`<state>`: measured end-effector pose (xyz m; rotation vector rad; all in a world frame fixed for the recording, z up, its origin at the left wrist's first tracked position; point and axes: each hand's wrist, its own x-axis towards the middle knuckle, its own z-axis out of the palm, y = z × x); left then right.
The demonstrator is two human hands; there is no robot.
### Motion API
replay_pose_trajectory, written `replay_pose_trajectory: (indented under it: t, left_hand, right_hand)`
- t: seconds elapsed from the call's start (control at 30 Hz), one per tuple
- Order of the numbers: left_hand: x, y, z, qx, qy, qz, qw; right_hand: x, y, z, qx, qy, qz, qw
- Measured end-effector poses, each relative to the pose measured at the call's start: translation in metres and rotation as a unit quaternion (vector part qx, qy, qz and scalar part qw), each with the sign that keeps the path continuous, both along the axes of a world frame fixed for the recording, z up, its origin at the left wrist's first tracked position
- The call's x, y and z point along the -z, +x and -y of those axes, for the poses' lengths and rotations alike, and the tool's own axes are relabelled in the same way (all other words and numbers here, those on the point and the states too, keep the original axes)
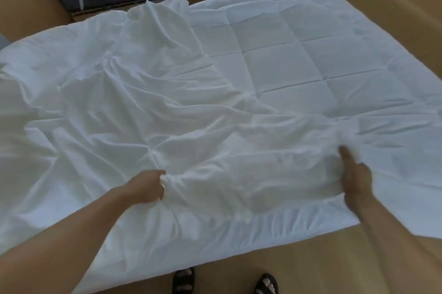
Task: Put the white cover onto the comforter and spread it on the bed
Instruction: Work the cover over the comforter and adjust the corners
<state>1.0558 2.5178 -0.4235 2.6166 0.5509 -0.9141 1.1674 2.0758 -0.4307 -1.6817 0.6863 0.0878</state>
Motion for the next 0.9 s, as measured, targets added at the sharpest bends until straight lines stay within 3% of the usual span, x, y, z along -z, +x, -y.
replay_pose_trajectory:
  t: [0.07,0.17,0.27,0.3,0.37,0.5,0.63,0.7,0.77,0.9]
  left_hand:
    - [0.013,0.002,0.025,0.084,0.042,-0.084,0.992]
    - [0.012,0.022,0.072,0.167,0.024,-0.116,0.979]
    - [0.002,0.045,0.142,0.142,-0.131,-0.023,0.981]
    - [0.003,0.052,0.162,0.134,-0.143,0.022,0.980]
    - [0.013,0.062,0.195,0.157,-0.096,0.068,0.981]
    - [0.045,0.072,0.214,0.198,0.019,0.068,0.978]
    - [0.040,0.085,0.201,0.152,-0.024,0.204,0.967]
    - [0.023,0.094,0.192,0.155,-0.055,0.227,0.960]
    - [-0.001,0.106,0.186,0.128,-0.114,0.234,0.957]
    - [-0.062,0.144,0.169,0.015,-0.245,0.228,0.942]
  right_hand:
    - [0.015,-0.012,-0.009,-0.040,0.052,-0.019,0.998]
    - [0.020,-0.019,-0.013,-0.079,0.108,-0.043,0.990]
    - [0.019,-0.018,-0.027,-0.121,0.115,-0.036,0.985]
    - [0.020,-0.018,-0.032,-0.140,0.113,-0.032,0.983]
    - [0.023,-0.019,-0.038,-0.162,0.106,-0.025,0.981]
    - [0.028,-0.026,-0.034,-0.211,0.163,-0.031,0.963]
    - [0.036,-0.041,-0.021,-0.254,0.185,-0.097,0.944]
    - [0.033,-0.038,-0.006,-0.196,0.158,-0.081,0.964]
    - [0.025,-0.024,0.021,-0.071,0.160,-0.048,0.983]
    - [-0.013,0.029,0.072,0.069,0.161,-0.032,0.984]
